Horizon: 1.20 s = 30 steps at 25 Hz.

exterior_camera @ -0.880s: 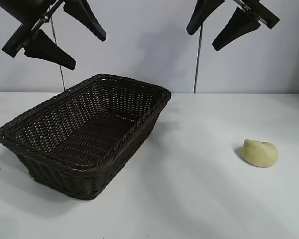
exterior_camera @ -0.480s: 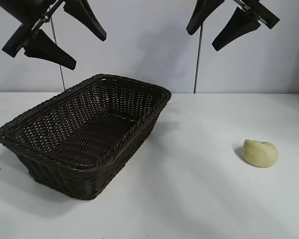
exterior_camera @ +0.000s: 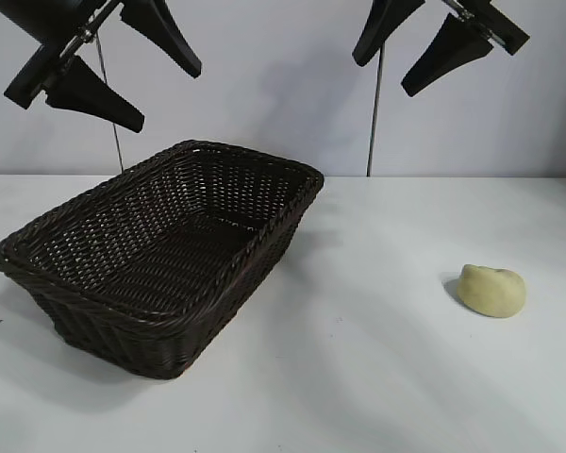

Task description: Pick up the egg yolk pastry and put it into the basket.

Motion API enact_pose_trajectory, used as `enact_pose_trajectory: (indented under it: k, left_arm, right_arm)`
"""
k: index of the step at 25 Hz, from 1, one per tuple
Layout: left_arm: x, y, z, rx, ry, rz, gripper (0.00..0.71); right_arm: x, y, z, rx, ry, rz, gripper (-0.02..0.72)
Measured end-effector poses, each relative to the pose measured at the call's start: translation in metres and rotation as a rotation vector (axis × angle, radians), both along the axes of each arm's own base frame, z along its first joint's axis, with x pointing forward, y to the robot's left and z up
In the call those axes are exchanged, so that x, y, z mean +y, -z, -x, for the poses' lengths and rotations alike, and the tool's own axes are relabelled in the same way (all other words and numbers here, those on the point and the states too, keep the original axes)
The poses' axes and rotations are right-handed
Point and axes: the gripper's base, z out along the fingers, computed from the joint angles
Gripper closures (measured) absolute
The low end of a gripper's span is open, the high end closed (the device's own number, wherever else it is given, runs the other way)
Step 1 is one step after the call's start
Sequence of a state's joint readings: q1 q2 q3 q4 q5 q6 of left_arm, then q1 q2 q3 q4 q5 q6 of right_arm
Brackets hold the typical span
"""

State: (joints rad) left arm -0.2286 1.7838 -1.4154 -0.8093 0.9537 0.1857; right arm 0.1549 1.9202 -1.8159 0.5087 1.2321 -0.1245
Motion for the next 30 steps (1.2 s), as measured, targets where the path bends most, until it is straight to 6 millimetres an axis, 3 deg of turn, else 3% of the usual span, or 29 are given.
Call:
enact_pose_trajectory:
  k: [12, 19, 30]
  left_arm:
    - [0.000, 0.000, -0.002, 0.000, -0.027, 0.005, 0.193]
    - [0.001, 0.002, 0.003, 0.122, -0.088, 0.014, 0.193]
    - [0.020, -0.044, 0.033, 0.106, -0.214, -0.081, 0.193]
  right_arm:
    - [0.000, 0.000, 0.000, -0.002, 0.001, 0.000, 0.260]
    - [0.000, 0.000, 0.000, -0.003, 0.002, -0.001, 0.260]
    - [0.000, 0.000, 0.000, -0.003, 0.002, -0.002, 0.260]
